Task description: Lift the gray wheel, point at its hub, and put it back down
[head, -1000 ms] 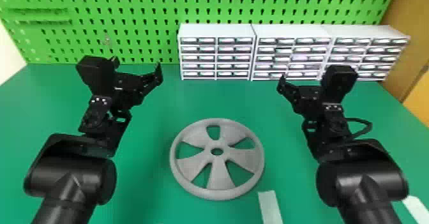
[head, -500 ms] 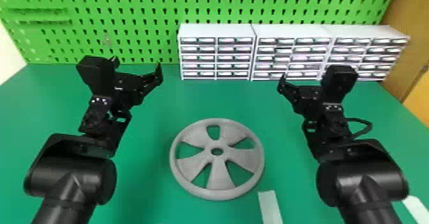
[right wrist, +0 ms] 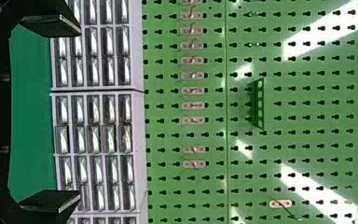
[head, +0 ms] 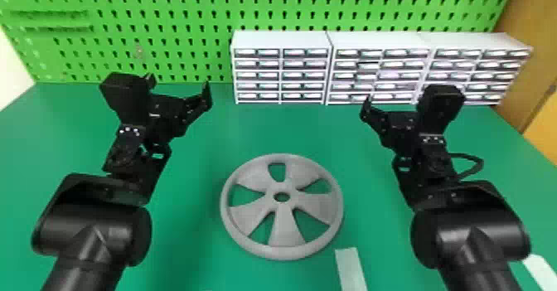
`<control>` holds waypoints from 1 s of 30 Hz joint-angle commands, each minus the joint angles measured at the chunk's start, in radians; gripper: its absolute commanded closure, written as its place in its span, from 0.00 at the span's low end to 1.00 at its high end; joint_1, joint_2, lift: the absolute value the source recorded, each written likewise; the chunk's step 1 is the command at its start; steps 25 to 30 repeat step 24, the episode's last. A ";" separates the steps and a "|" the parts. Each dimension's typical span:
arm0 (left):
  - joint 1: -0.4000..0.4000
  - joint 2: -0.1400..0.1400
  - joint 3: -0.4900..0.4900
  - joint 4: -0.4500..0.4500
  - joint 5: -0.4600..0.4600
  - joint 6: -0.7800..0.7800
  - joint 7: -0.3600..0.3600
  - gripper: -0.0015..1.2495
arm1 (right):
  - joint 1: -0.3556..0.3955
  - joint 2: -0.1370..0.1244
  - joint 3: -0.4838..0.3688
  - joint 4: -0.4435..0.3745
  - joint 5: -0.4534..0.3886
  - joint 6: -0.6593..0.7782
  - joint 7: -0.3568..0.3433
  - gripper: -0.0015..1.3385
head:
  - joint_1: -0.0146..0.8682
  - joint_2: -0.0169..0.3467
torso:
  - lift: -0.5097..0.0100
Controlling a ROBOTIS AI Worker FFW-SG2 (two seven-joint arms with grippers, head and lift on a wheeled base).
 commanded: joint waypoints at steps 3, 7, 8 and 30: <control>0.000 0.000 0.000 0.000 0.000 0.000 -0.001 0.07 | 0.000 0.000 0.000 0.000 0.000 0.000 0.000 0.06 | 0.80 0.18 | 0.81; 0.000 0.000 0.000 0.000 0.000 0.000 0.000 0.07 | 0.000 0.000 0.000 0.000 0.000 0.000 0.000 0.06 | 0.80 0.18 | 0.81; 0.000 0.000 0.000 0.000 0.000 0.000 -0.001 0.07 | 0.000 0.000 0.000 0.000 0.000 0.000 0.000 0.06 | 0.80 0.18 | 0.81; 0.000 0.000 -0.003 0.005 0.002 0.000 -0.001 0.07 | 0.000 0.000 0.002 0.000 -0.002 0.000 0.000 0.06 | 0.80 0.18 | 0.81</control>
